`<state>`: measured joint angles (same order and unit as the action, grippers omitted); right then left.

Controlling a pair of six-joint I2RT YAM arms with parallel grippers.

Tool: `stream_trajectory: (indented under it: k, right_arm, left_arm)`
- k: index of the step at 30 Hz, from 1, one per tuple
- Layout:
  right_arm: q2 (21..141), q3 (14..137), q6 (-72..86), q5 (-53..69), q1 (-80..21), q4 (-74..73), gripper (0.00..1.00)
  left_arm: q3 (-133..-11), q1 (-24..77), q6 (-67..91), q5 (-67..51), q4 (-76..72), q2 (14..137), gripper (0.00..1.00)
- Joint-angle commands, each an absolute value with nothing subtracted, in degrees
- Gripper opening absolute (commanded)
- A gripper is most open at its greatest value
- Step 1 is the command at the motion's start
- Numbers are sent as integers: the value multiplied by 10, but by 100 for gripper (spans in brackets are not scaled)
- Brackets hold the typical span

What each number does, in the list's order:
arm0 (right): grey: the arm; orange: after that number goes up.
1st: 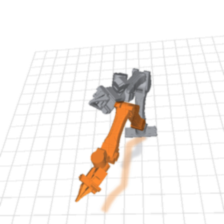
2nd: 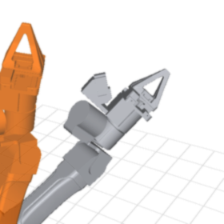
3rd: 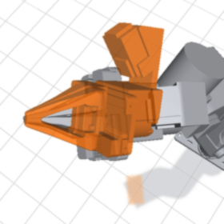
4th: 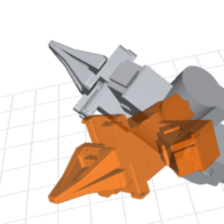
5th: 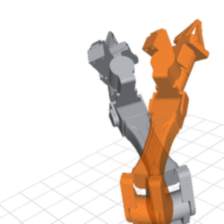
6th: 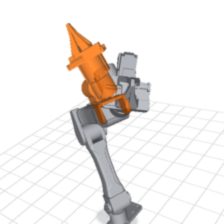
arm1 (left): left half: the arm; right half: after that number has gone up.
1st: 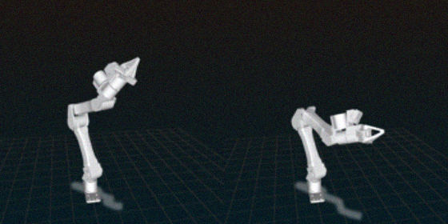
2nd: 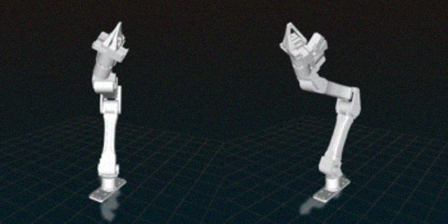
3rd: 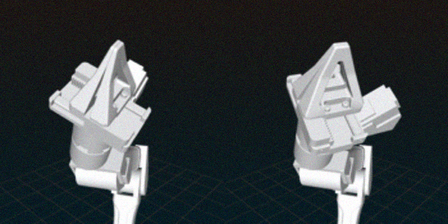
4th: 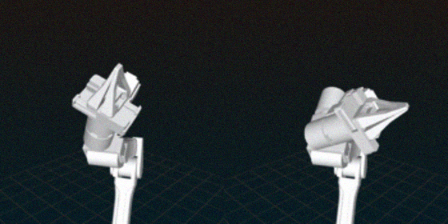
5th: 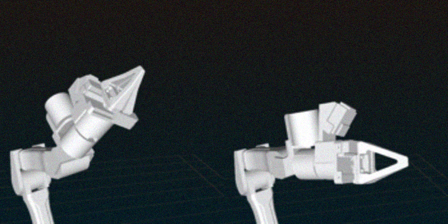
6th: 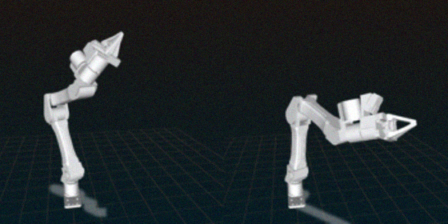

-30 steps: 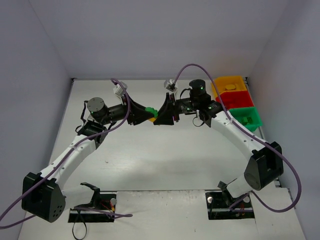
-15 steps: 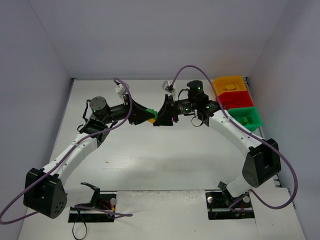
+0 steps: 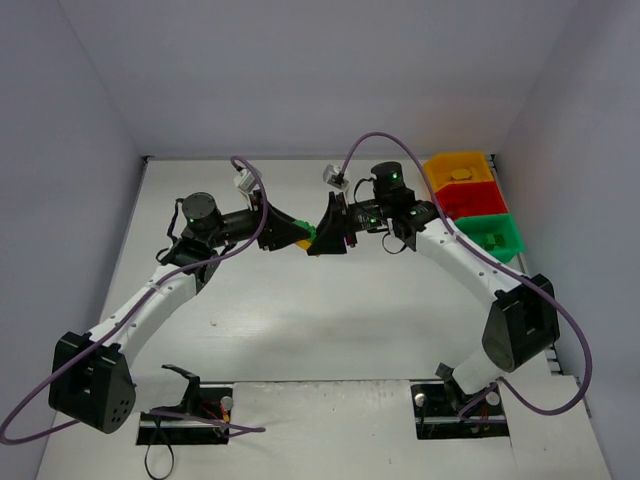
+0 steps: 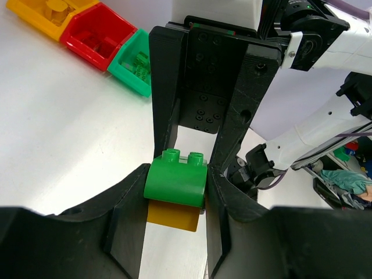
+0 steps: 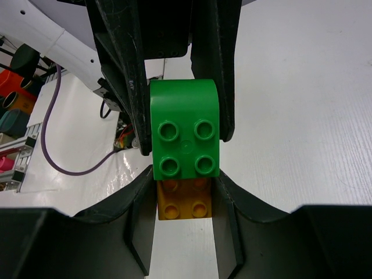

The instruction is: Sort the legos into containers by color

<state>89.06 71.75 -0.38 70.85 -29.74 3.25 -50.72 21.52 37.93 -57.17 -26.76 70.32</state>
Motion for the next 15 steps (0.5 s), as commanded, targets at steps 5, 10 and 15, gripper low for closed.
stream_trajectory:
  k: [5,10,15]
  right_arm:
    - [914,717,-40,664,-320,3,0]
    - [952,717,-60,628,-320,-74,0]
    - [952,716,-42,529,-296,-78,0]
  left_arm:
    - [-537,219,376,-568,-333,685,13]
    - [-533,218,362,-545,-335,672,14]
    - [-536,214,351,-534,-318,667,14]
